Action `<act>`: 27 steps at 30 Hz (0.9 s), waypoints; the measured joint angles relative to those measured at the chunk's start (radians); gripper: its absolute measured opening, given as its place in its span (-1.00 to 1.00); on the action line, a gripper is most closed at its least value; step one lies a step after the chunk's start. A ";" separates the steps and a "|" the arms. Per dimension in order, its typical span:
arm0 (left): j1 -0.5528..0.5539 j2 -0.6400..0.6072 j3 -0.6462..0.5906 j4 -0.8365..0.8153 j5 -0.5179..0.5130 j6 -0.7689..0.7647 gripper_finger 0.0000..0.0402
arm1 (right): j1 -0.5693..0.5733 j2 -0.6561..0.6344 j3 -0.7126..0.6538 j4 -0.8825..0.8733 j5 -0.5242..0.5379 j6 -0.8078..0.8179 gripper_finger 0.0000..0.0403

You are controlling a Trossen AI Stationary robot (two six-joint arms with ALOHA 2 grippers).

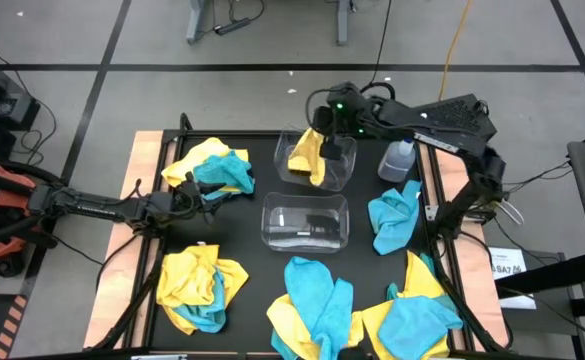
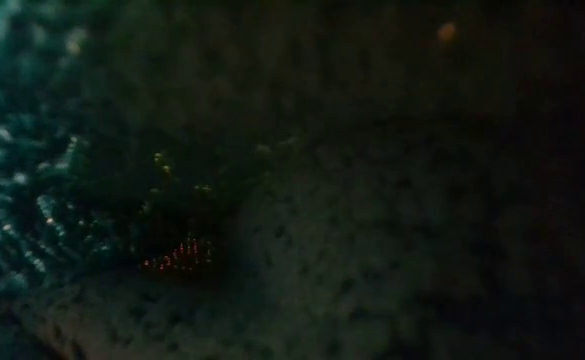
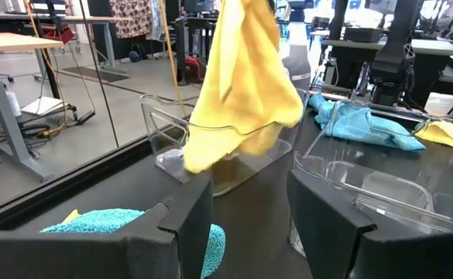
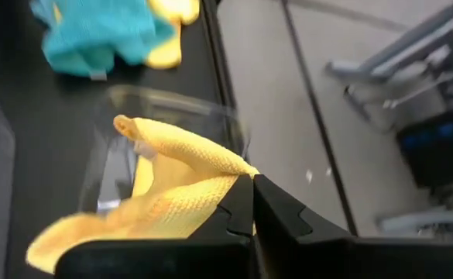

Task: Sort microfiber towel by color & place in baskets
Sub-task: Put the yellow microfiber cloth into the top transparent bin

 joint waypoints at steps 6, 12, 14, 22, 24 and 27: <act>0.000 0.000 0.000 0.000 0.000 0.000 -0.14 | -0.032 0.089 0.000 -0.049 -0.020 0.005 -1.00; 0.000 0.000 0.000 0.000 0.000 0.000 -0.14 | -0.047 0.179 0.000 -0.083 -0.052 0.008 -1.00; 0.000 0.000 0.000 0.000 0.000 0.000 -0.14 | -0.048 0.214 0.000 -0.097 -0.052 0.010 -1.00; 0.000 0.000 0.000 0.000 0.000 0.000 -0.14 | -0.047 0.342 0.000 -0.171 -0.130 0.023 -1.00; 0.000 0.000 0.000 0.000 0.000 0.000 -0.14 | -0.046 0.370 0.000 -0.178 -0.133 0.026 -1.00; 0.000 0.000 0.000 0.000 0.000 0.000 -0.14 | -0.047 0.402 0.000 -0.205 -0.142 0.034 -1.00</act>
